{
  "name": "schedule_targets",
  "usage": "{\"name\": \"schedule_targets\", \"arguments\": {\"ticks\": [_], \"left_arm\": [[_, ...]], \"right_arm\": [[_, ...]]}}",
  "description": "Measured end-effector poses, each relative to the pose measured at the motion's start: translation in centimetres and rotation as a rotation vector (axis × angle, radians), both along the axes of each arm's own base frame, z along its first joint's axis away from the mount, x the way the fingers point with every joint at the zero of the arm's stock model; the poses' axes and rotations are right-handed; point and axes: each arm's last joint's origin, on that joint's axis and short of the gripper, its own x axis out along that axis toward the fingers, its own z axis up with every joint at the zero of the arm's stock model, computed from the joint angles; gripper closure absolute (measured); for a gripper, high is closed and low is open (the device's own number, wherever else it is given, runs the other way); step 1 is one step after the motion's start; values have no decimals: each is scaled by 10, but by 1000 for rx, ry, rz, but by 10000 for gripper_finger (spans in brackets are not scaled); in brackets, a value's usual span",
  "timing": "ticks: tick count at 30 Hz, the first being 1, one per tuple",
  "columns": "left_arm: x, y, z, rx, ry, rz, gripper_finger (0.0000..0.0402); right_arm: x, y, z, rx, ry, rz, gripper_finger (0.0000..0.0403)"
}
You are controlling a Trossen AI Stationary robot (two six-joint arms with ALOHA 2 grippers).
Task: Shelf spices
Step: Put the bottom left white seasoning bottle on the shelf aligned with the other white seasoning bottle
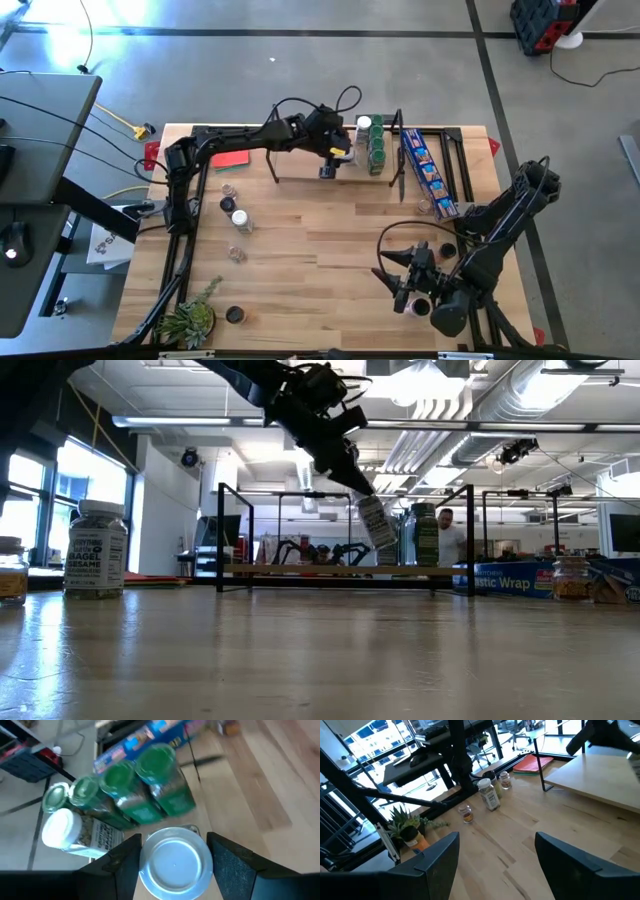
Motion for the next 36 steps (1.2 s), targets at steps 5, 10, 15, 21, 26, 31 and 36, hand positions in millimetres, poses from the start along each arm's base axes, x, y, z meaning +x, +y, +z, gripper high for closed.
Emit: {"name": "schedule_targets", "arguments": {"ticks": [5, 10, 15, 21, 26, 31, 36], "left_arm": [[4, 3, 7, 36, -80, 95, 197], [2, 4, 4, 31, -39, 121, 196], [0, 4, -3, 6, 9, 125, 196], [2, 6, -13, -17, 43, 140, 196], [4, 7, -19, -18, 53, 128, 194], [4, 7, -18, -37, 43, 93, 170], [5, 7, -16, -40, 18, 81, 146]], "right_arm": [[0, 0, 0, 1, 2, 2, 148], [1, 2, -4, -6, 11, 4, 148], [3, 4, -9, -9, 23, 7, 148], [4, 5, -10, -10, 26, 9, 148], [4, 5, -10, -4, 26, 12, 148], [4, 5, -10, -4, 26, 12, 148], [4, 5, -10, -3, 26, 12, 148]]}}
